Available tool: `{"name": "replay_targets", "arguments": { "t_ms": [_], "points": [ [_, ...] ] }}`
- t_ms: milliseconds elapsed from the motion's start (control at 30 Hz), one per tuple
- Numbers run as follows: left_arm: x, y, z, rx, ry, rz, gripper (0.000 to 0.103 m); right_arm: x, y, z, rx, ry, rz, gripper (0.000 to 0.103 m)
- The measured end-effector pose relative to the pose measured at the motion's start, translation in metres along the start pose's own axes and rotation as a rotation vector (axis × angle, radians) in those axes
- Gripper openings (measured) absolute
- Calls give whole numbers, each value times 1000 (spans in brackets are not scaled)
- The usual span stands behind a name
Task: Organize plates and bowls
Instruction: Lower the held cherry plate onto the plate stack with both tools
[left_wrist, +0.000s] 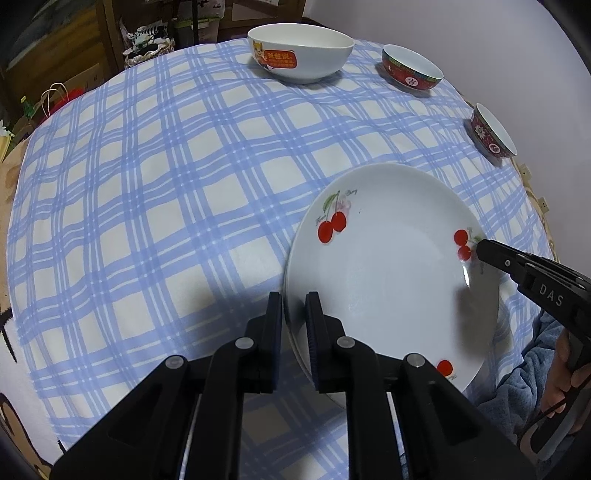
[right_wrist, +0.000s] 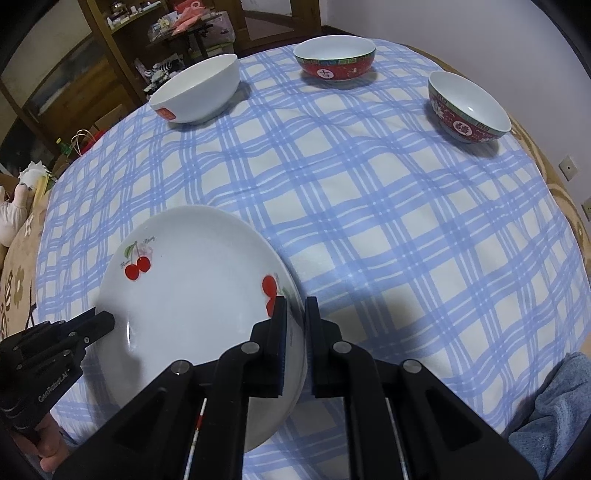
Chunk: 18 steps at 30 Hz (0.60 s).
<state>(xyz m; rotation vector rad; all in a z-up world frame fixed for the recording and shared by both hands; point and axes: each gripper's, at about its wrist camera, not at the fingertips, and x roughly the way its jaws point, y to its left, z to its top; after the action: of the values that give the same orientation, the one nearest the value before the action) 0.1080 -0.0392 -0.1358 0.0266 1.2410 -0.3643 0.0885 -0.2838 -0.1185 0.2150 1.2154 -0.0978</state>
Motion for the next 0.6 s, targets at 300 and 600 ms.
{"name": "replay_targets", "arguments": {
  "t_ms": [300,600],
  "points": [
    [-2,-7,-1,32,-10,41,15,-1,0,1,-2,3,-5,10],
    [-1,-11,2,47,-8,61,15,0,0,1,3,5,-5,10]
  ]
}}
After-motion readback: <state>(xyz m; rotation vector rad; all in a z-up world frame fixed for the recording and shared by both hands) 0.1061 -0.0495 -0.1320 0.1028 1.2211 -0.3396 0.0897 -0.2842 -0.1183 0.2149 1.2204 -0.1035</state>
